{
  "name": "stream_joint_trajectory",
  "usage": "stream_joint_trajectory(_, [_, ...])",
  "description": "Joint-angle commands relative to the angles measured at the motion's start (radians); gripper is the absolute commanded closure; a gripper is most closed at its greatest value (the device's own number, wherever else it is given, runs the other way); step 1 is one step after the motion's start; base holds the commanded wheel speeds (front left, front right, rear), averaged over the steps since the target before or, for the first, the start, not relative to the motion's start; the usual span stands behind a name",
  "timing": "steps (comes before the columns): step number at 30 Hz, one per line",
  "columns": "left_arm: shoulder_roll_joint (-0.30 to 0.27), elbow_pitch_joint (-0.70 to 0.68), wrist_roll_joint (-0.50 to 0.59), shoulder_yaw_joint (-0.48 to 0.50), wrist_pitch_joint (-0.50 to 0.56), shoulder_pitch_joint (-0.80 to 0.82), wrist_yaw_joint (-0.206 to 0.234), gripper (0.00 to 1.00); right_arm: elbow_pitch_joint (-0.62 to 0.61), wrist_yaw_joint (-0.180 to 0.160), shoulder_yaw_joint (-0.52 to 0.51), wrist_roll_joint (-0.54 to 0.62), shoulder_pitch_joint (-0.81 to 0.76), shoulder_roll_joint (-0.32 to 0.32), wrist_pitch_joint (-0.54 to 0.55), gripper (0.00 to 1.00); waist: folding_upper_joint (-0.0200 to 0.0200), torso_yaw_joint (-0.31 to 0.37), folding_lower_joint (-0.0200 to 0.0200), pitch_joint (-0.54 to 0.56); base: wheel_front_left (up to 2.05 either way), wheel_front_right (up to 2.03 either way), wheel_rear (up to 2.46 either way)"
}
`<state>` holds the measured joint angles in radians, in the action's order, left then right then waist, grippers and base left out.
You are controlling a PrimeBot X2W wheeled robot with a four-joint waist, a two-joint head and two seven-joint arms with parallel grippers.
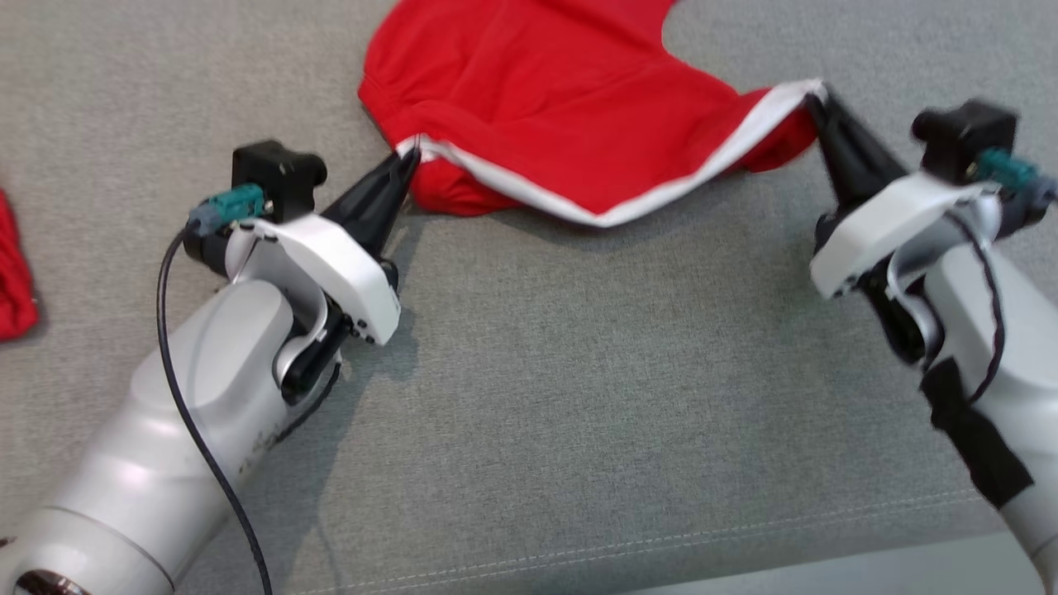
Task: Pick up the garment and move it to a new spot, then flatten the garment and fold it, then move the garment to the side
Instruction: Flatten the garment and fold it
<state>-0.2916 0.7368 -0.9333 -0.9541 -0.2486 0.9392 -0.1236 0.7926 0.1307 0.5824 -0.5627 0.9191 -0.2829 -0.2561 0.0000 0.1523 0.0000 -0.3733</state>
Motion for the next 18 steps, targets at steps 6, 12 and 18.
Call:
stream_joint_trajectory(6, [-0.030,-0.078,0.054,0.073,-0.013,-0.100,-0.007,1.00,-0.063,0.000,-0.043,0.010,-0.150,-0.056,-0.006,1.00,0.0000,0.011,0.0000,-0.021,0.00,0.00,0.00])
stream_joint_trajectory(12, [-0.057,-0.194,0.159,0.094,-0.013,-0.268,-0.007,1.00,-0.150,0.000,-0.121,0.060,-0.309,-0.106,-0.006,1.00,0.0000,-0.018,0.0000,0.059,0.00,0.00,0.00])
stream_joint_trajectory(18, [-0.091,-0.241,0.172,0.035,-0.013,-0.379,-0.007,1.00,-0.181,0.000,-0.129,0.084,-0.454,-0.117,-0.006,1.00,0.0000,-0.036,0.0000,0.125,0.00,0.00,0.00])
